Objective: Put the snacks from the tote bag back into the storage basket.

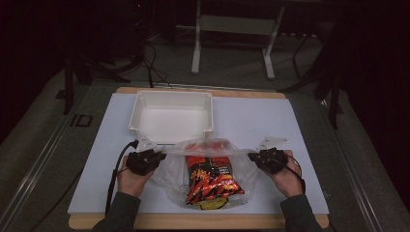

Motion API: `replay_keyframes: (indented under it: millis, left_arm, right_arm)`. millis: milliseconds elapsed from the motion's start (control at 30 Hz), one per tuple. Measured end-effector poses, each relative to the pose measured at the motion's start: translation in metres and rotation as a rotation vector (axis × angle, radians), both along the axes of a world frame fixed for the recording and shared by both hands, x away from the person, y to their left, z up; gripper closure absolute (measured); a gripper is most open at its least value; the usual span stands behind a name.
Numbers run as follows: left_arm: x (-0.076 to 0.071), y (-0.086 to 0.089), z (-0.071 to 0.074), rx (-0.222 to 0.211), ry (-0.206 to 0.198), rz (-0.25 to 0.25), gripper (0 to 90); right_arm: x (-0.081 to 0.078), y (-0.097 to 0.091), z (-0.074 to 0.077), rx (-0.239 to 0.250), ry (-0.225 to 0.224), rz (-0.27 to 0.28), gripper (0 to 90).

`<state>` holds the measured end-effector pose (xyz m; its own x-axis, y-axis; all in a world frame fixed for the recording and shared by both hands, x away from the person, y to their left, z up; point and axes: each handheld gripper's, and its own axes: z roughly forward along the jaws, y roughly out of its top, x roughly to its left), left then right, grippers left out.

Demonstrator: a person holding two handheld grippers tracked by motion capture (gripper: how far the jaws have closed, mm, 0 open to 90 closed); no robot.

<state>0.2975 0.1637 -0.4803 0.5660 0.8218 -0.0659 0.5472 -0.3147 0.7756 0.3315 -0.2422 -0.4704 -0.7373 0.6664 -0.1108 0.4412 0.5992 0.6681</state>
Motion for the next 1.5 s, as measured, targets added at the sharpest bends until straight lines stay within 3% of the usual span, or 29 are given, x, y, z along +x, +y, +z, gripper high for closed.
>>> replay_keyframes:
  millis: [133,200,233,333,533,667,900,1100,1200,1367,1467,1500]
  left_arm:
    - [0.003,0.0,0.0,-0.027,0.005,0.051,83.7]
    - [0.001,-0.002,0.001,-0.023,-0.006,0.032,75.9]
    - [-0.002,-0.003,0.002,-0.029,-0.025,-0.001,72.3]
    - [-0.009,-0.005,0.006,-0.033,-0.043,-0.02,63.6]
    - [-0.02,-0.003,0.013,-0.051,-0.078,-0.049,54.8]
    - [-0.028,-0.002,0.018,-0.067,-0.106,-0.069,51.5]
    - [-0.038,-0.003,0.023,-0.085,-0.142,-0.082,46.3]
    - [-0.049,-0.006,0.026,-0.087,-0.168,-0.098,47.6]
    - [-0.057,-0.01,0.029,-0.084,-0.184,-0.134,51.1]
    - [-0.068,-0.022,0.034,-0.075,-0.196,-0.197,54.3]
    - [-0.07,-0.029,0.033,-0.049,-0.192,-0.225,55.0]
    - [-0.067,-0.036,0.03,-0.005,-0.177,-0.225,54.7]
  right_arm:
    - [0.001,-0.001,0.001,0.006,0.0,-0.008,87.9]
    - [0.0,0.001,0.002,0.005,0.0,-0.009,85.4]
    - [-0.001,0.001,0.003,0.009,0.001,-0.005,80.6]
    - [-0.006,0.004,0.008,0.016,-0.024,-0.005,69.4]
    - [-0.022,0.01,0.022,0.037,-0.056,0.038,55.1]
    - [-0.031,0.012,0.031,0.046,-0.075,0.059,50.6]
    - [-0.039,0.013,0.041,0.061,-0.102,0.068,49.2]
    - [-0.048,0.017,0.043,0.069,-0.105,0.081,63.1]
    - [-0.051,0.024,0.037,0.074,-0.085,0.084,70.0]
    - [-0.045,0.034,0.019,0.036,-0.057,0.042,67.0]
    - [-0.04,0.038,0.012,0.034,-0.047,0.006,62.4]
    - [-0.037,0.039,0.01,0.035,-0.042,-0.006,61.5]
